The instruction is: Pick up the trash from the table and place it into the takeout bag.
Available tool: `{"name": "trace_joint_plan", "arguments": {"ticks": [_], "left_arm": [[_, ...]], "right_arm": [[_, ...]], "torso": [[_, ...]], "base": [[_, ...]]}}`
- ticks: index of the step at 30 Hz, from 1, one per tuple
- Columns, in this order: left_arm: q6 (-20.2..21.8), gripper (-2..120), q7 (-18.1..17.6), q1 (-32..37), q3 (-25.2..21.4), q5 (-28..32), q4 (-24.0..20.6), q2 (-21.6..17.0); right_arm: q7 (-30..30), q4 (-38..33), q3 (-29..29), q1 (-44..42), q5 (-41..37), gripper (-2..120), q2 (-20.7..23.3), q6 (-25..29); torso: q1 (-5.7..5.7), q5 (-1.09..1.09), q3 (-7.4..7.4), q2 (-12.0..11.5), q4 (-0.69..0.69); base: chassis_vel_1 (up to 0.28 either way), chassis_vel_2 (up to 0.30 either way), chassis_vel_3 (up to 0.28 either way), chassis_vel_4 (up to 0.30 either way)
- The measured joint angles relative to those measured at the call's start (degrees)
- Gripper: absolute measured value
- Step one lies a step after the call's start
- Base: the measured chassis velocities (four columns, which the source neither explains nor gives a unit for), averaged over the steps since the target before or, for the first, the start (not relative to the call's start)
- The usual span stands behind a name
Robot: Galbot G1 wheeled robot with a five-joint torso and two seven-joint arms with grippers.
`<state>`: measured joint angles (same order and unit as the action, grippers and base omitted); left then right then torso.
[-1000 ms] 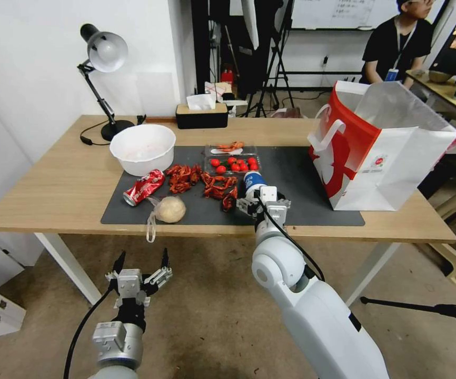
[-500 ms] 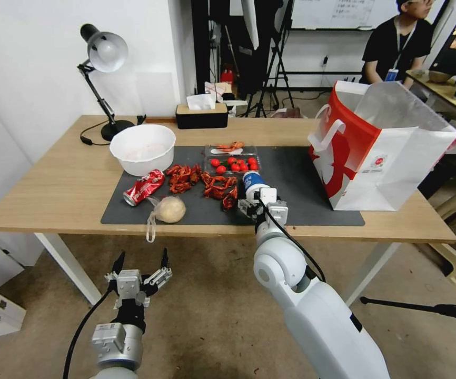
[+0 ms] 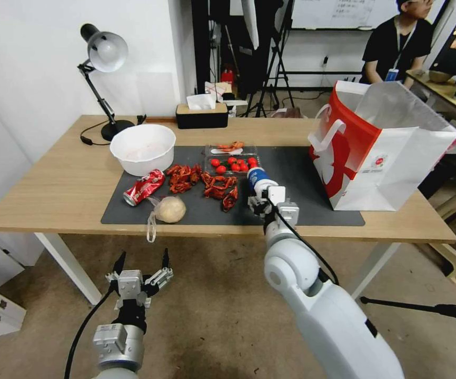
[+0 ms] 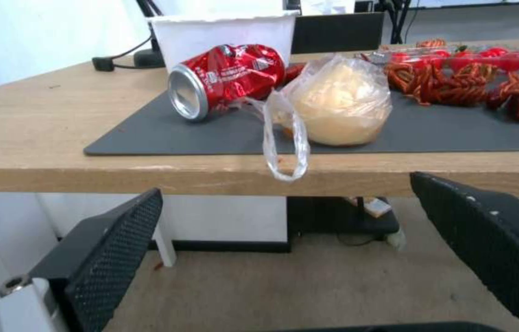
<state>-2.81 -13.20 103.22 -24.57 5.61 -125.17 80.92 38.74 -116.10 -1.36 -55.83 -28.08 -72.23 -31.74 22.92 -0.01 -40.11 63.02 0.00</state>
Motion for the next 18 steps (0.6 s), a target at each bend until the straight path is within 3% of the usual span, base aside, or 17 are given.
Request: {"name": "trace_joint_plan", "arguments": {"ticks": [6, 8, 18], "left_arm": [[0.0, 100, 0.0, 0.0, 0.0, -0.1, -0.1, 0.1], [0.0, 100, 0.0, 0.1, 0.0, -0.2, -0.3, 0.1], [-0.8, 100, 0.6, 0.3, 0.1, -0.7, -0.4, 0.5]], "right_arm": [[-4.4, -2.7, -3.0, 0.0, 2.3, 61, 3.4, 1.7], [-8.0, -4.8, -6.4, 0.9, 3.0, 61, 5.6, 2.9], [-13.0, -7.6, -14.4, 6.3, 1.9, 61, 9.3, 5.0]], "torso": [[0.00, 0.00, 0.00, 0.0, 0.00], [0.00, 0.00, 0.00, 0.0, 0.00], [0.00, 0.00, 0.00, 0.0, 0.00]], "base": [[0.000, 0.000, 0.000, 0.000], [0.000, 0.000, 0.000, 0.000], [0.000, 0.000, 0.000, 0.000]]}}
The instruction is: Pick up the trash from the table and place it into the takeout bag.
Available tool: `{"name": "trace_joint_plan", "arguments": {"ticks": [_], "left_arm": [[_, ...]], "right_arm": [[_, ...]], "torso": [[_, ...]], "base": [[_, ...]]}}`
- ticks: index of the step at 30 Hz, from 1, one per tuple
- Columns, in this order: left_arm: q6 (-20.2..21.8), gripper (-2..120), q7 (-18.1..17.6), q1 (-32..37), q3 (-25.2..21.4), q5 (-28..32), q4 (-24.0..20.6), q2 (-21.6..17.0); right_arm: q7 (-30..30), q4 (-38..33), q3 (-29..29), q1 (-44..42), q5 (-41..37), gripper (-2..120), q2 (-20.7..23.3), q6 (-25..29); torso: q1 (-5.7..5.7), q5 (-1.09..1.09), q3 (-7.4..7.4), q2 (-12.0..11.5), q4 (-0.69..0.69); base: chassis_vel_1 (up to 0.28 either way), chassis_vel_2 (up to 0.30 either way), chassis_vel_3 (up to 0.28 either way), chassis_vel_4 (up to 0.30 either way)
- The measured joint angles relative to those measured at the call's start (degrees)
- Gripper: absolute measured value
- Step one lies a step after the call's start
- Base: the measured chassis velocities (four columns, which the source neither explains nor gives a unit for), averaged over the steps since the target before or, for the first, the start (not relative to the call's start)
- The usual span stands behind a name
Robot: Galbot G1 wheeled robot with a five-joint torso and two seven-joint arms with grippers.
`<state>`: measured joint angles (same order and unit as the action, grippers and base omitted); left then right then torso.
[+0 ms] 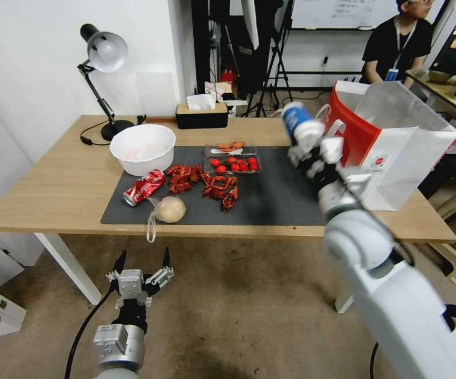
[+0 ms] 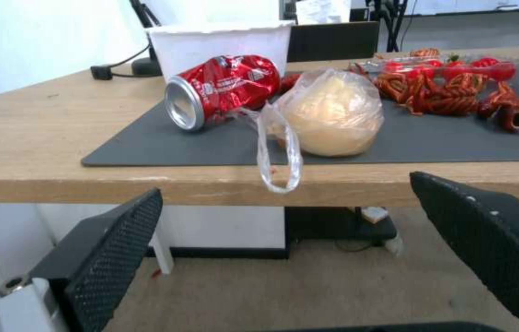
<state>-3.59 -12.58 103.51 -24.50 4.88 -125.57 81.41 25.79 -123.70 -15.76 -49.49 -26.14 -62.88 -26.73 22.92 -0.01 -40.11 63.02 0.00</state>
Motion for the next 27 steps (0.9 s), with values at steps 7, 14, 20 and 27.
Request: {"name": "trace_joint_plan", "arguments": {"ticks": [7, 14, 20, 27], "left_arm": [[-0.1, 100, 0.2, 0.1, 0.1, -0.3, -0.1, 0.1], [-0.2, 100, 0.6, -0.2, 0.2, -0.3, -0.1, 0.1], [-0.2, 100, 0.8, -0.5, 0.5, -0.3, 0.5, 0.0], [0.0, 100, 0.9, -0.9, 0.5, 0.0, 0.6, -0.4]], "right_arm": [[2.0, 0.1, -4.1, 4.8, -3.9, 61, 2.2, 0.2], [10.9, 1.5, -7.2, 8.2, -9.5, 61, 5.5, -4.9], [17.0, 3.3, -8.4, 10.2, -14.2, 61, 6.5, -7.5], [20.1, 5.1, -8.6, 11.5, -16.5, 72, 6.3, -8.6]], "torso": [[0.00, 0.01, 0.00, 0.0, 0.00], [0.00, 0.00, 0.00, 0.0, 0.00], [0.00, 0.00, 0.00, 0.0, 0.00], [0.00, 0.01, 0.00, 0.0, 0.00]], "base": [[0.000, 0.000, 0.000, 0.000], [0.000, 0.000, 0.000, 0.000], [0.000, 0.000, 0.000, 0.000], [0.000, 0.000, 0.000, 0.000]]}}
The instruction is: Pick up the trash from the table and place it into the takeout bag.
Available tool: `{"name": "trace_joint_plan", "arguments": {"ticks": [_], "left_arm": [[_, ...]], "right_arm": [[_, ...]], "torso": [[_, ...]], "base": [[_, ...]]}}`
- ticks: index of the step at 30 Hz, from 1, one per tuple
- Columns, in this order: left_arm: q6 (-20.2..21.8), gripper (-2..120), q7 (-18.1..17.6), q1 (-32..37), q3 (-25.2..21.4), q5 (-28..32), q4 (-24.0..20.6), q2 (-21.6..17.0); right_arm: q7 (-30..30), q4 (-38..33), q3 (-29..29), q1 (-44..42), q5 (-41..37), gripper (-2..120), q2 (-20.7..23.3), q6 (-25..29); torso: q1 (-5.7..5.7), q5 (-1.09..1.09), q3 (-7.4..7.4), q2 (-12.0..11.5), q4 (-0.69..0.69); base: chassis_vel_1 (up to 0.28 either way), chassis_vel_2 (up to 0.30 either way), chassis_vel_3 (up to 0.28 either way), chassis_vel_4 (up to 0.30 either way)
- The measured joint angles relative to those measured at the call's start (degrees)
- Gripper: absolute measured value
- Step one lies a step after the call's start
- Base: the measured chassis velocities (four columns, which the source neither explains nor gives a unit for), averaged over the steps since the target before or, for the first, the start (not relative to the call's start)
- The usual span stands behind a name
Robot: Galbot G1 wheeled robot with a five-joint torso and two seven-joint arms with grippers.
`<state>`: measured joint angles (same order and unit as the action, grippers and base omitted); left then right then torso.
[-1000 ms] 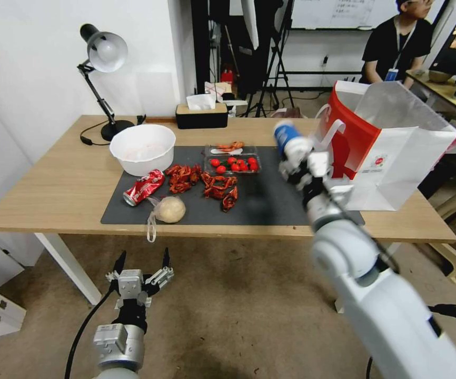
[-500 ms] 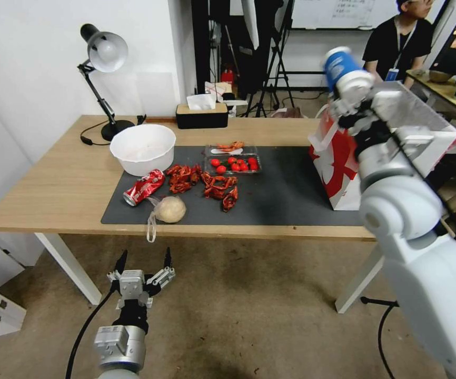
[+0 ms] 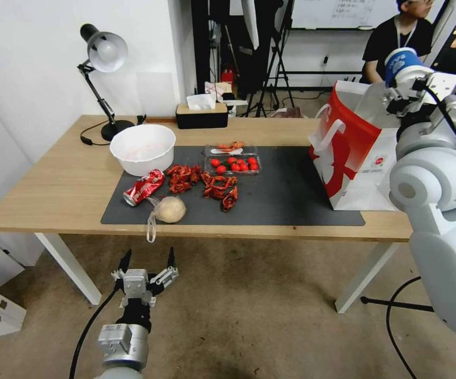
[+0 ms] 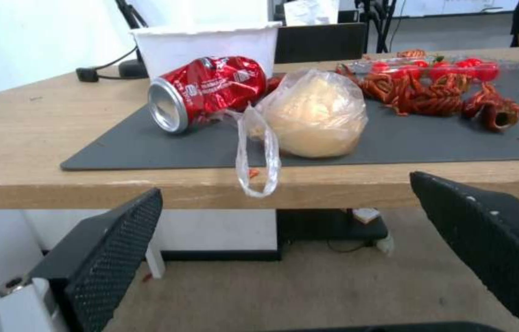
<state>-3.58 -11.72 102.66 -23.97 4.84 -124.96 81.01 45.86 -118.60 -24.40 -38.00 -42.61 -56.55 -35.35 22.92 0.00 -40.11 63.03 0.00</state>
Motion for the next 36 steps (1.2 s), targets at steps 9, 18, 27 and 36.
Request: {"name": "trace_joint_plan", "arguments": {"ticks": [9, 18, 27, 36], "left_arm": [[0.1, 100, 0.0, -0.1, 0.0, 0.2, 0.1, -0.1], [0.1, 100, 0.0, -0.1, -0.1, 0.2, 0.2, -0.1], [0.2, 100, 0.1, -0.4, -0.1, 0.3, 0.4, -0.1], [0.0, 100, 0.1, -0.3, -0.4, 0.6, 0.5, -0.3]], "right_arm": [[-0.6, 0.6, 0.4, 0.0, 0.1, 99, -0.1, 0.3], [-1.9, 0.7, 0.8, -0.2, 0.5, 100, -0.3, 1.0], [-9.1, -1.8, 2.6, -2.8, 0.7, 100, -1.6, 3.7], [-23.7, -5.1, 1.4, -12.0, 2.1, 100, -1.1, 12.0]], "torso": [[0.00, 0.00, 0.00, 0.0, 0.00], [0.00, 0.00, 0.00, 0.0, 0.00], [0.00, 0.01, 0.00, 0.0, 0.00], [0.00, -0.01, 0.00, 0.0, 0.00]], "base": [[0.000, 0.000, 0.000, 0.000], [0.000, 0.000, 0.000, 0.000], [0.000, 0.000, 0.000, 0.000], [0.000, 0.000, 0.000, 0.000]]}}
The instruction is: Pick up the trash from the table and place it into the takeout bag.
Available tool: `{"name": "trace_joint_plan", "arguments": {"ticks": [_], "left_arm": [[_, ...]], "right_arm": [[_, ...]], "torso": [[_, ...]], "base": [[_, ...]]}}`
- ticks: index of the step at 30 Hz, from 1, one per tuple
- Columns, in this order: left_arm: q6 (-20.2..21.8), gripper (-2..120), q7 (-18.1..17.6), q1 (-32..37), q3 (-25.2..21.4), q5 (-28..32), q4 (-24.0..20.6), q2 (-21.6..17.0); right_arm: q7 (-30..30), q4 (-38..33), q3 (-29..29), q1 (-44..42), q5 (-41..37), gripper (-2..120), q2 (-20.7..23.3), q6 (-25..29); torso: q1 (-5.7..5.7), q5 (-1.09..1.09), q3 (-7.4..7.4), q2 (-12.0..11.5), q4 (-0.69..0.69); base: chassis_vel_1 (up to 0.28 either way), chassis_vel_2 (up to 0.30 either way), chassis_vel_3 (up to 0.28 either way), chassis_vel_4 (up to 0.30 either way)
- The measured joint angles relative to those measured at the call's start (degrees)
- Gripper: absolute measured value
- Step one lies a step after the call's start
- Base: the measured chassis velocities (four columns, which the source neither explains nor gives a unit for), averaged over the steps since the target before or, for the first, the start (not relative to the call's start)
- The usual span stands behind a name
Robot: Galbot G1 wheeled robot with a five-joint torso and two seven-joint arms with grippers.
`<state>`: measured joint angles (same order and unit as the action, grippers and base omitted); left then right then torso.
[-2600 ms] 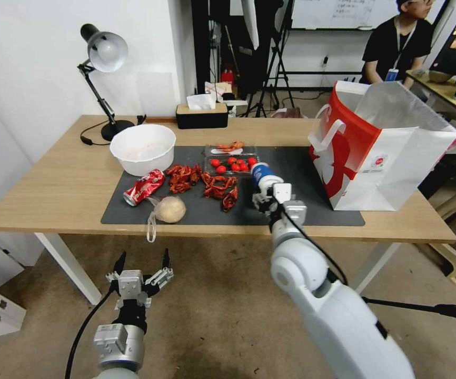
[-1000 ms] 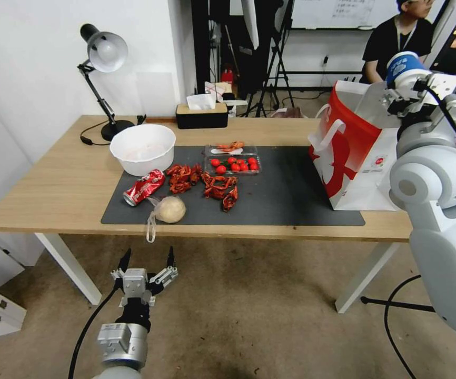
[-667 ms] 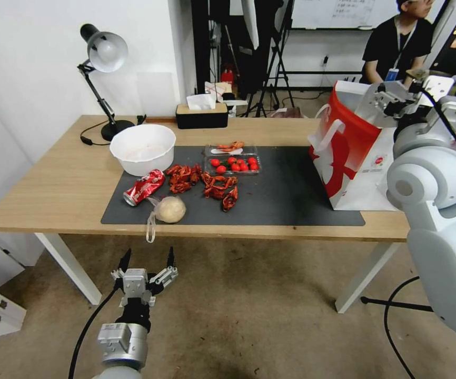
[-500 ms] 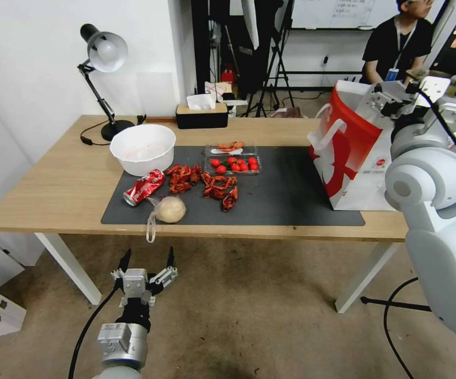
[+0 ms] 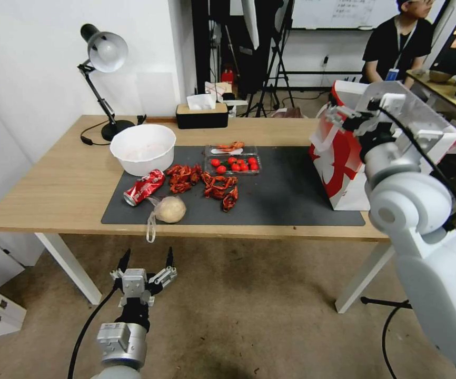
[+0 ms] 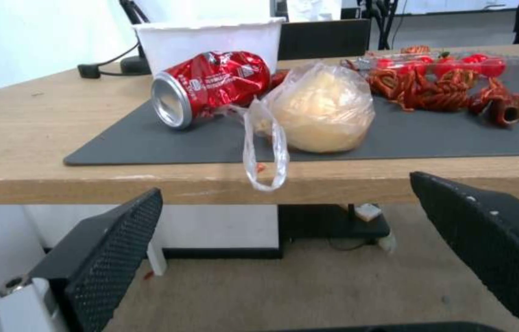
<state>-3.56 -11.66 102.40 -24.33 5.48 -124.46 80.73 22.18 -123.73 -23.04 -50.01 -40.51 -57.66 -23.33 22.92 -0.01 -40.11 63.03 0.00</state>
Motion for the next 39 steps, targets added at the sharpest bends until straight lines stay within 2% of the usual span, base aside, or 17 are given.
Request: {"name": "trace_joint_plan", "arguments": {"ticks": [8, 15, 19, 26, 29, 30, 33, 38, 39], "left_arm": [[-0.2, 100, 0.1, 0.0, 0.0, 0.1, 0.0, -0.2], [-0.3, 100, 0.2, 0.0, 0.3, 0.1, -0.1, -0.2], [-0.3, 100, 0.3, 0.0, 0.4, 0.1, -0.1, -0.2], [-0.6, 100, 0.4, 0.0, 0.4, 0.2, -0.4, -0.5], [-0.9, 100, 0.6, 0.1, 0.5, 0.3, -0.4, -0.7], [-0.9, 100, 0.6, 0.1, 0.5, 0.3, -0.4, -0.7], [-0.9, 100, 0.6, 0.0, 0.5, 0.4, -0.4, -0.9], [-1.0, 100, 0.6, 0.0, 0.4, 0.5, -0.4, -0.9], [-1.1, 100, 0.6, 0.2, 0.2, 0.6, -0.7, -0.7]], "right_arm": [[-11.0, -3.4, -3.8, -9.6, 1.7, 100, 2.4, 5.4], [-15.5, -4.7, -5.5, -15.9, 4.2, 100, 2.2, 9.1], [-16.4, -5.0, -5.8, -17.6, 4.8, 100, 1.8, 10.1], [-19.8, -6.0, -6.5, -27.2, 9.4, 100, -1.1, 16.4], [-20.3, -5.4, -7.0, -32.3, 12.4, 100, -2.7, 21.4], [-20.3, -5.4, -7.0, -32.3, 12.4, 100, -2.7, 21.4], [-21.1, -4.0, -7.4, -38.5, 14.7, 100, -4.6, 27.4], [-21.4, -2.9, -7.5, -41.4, 15.7, 100, -5.7, 30.8], [-21.4, -1.8, -7.2, -43.4, 16.0, 100, -6.6, 33.5]], "torso": [[0.00, 0.01, 0.00, 0.0, 0.00], [0.00, 0.00, 0.00, 0.0, -0.01], [0.00, 0.01, 0.00, 0.0, 0.00], [0.00, 0.01, 0.01, 0.0, 0.00], [0.00, 0.01, 0.01, 0.0, 0.01], [0.00, 0.01, 0.01, 0.0, 0.01], [0.00, 0.01, 0.01, 0.0, 0.00], [-0.01, 0.02, 0.01, 0.0, -0.01], [-0.01, -0.01, 0.00, 0.0, 0.02]], "base": [[0.000, 0.000, 0.000, 0.000], [0.000, 0.000, 0.000, 0.000], [0.000, 0.000, 0.000, 0.000], [0.000, 0.000, 0.000, 0.000], [0.000, 0.000, 0.000, 0.000], [0.000, 0.000, 0.000, 0.000], [0.000, 0.000, 0.000, 0.000], [0.000, 0.000, 0.000, 0.000], [0.000, 0.000, 0.000, 0.000]]}}
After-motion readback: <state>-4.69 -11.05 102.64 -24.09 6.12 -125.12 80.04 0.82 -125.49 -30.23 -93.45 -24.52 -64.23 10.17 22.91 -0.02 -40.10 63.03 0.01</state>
